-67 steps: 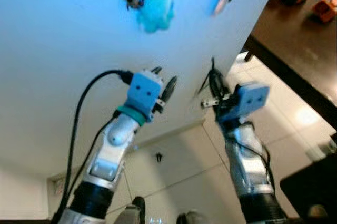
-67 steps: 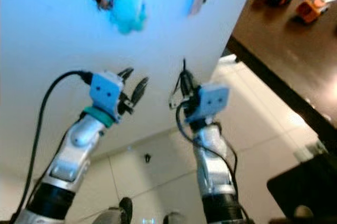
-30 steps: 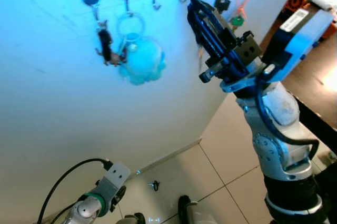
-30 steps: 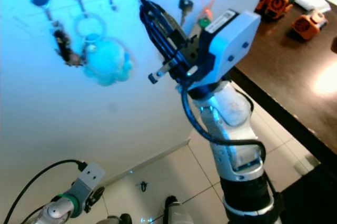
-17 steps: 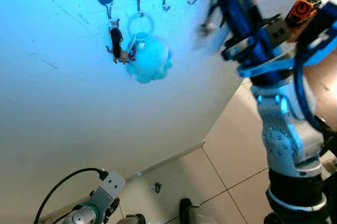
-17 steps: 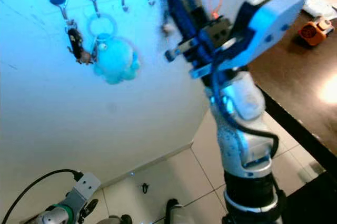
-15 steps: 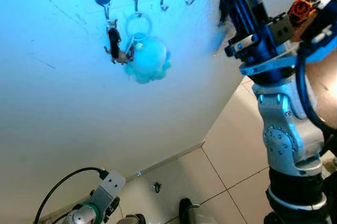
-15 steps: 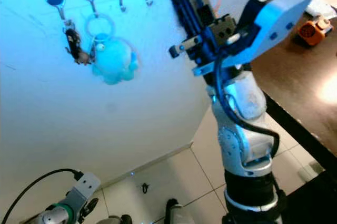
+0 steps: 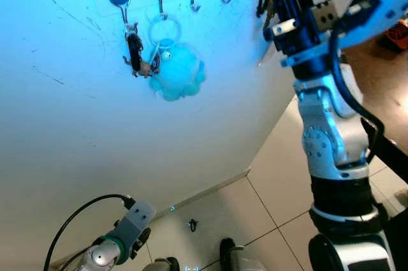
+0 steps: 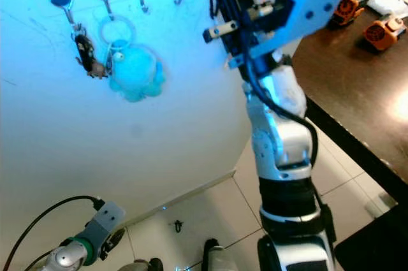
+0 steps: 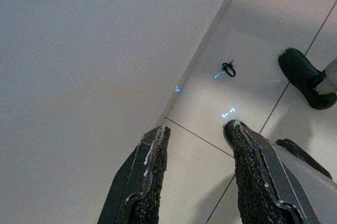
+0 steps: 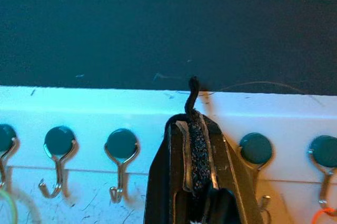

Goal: Hang keys on a hook

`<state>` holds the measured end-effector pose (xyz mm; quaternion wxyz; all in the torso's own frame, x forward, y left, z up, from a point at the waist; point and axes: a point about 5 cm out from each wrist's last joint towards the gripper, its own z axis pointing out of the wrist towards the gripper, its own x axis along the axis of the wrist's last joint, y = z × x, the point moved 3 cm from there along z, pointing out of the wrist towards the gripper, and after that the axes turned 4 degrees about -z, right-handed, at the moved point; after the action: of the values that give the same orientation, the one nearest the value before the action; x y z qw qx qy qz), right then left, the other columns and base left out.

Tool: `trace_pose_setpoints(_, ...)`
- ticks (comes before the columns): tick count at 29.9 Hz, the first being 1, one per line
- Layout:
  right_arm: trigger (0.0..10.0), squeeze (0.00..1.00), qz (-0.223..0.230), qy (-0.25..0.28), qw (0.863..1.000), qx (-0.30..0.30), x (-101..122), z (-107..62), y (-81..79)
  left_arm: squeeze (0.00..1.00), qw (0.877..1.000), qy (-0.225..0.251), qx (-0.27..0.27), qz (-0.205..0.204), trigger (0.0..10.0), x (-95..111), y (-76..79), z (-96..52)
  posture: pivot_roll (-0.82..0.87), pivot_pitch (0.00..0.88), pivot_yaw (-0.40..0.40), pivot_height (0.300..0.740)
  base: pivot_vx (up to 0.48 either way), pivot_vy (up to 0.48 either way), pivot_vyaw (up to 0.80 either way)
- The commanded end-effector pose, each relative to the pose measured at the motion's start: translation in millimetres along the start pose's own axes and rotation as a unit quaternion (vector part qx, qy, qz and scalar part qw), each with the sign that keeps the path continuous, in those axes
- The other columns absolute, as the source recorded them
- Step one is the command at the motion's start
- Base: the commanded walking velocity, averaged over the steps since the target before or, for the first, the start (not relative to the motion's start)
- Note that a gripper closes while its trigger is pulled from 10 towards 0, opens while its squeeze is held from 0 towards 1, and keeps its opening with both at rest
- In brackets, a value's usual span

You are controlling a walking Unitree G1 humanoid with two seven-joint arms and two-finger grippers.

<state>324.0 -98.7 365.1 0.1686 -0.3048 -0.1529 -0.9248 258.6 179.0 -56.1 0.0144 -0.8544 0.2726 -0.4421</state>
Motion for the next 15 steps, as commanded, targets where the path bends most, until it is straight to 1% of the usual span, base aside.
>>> trace_pose_setpoints(1, 10.0, 0.0, -0.002, 0.009, 1.0, 0.006, 1.7, 2.3, -2.9, 0.0, 1.0, -0.011, -0.005, -0.006, 10.0, -8.2, 3.1, -2.6, -0.07, 0.155, 0.072, 0.74, 0.0, 0.0, 0.0)
trace_pose_setpoints(3, 10.0, 0.0, -0.003, 0.009, 1.0, 0.007, 0.9, 3.7, -3.2, 0.0, 1.0, -0.009, -0.005, -0.006, 10.0, -7.9, 3.0, -2.7, -0.07, 0.157, 0.072, 0.74, 0.0, 0.0, 0.0)
trace_pose_setpoints(6, 10.0, 0.0, -0.023, 0.004, 1.0, 0.003, -6.2, 9.9, -1.5, 0.0, 1.0, -0.004, -0.007, -0.006, 10.0, -7.1, 3.4, -3.0, -0.07, 0.16, 0.07, 0.74, 0.0, 0.0, 0.0)
trace_pose_setpoints(12, 10.0, 0.0, -0.027, -0.004, 1.0, 0.005, -12.5, 10.2, -1.8, 0.0, 1.0, -0.002, -0.006, -0.006, 10.0, -6.8, 3.4, -3.2, -0.06, 0.16, 0.068, 0.74, 0.0, 0.0, 0.0)
trace_pose_setpoints(15, 10.0, 0.0, -0.029, -0.013, 0.999, 0.01, -21.2, 9.2, -3.6, 0.0, 1.0, -0.001, -0.006, -0.006, 10.0, -6.8, 3.1, -3.4, -0.06, 0.158, 0.07, 0.74, 0.0, 0.0, 0.0)
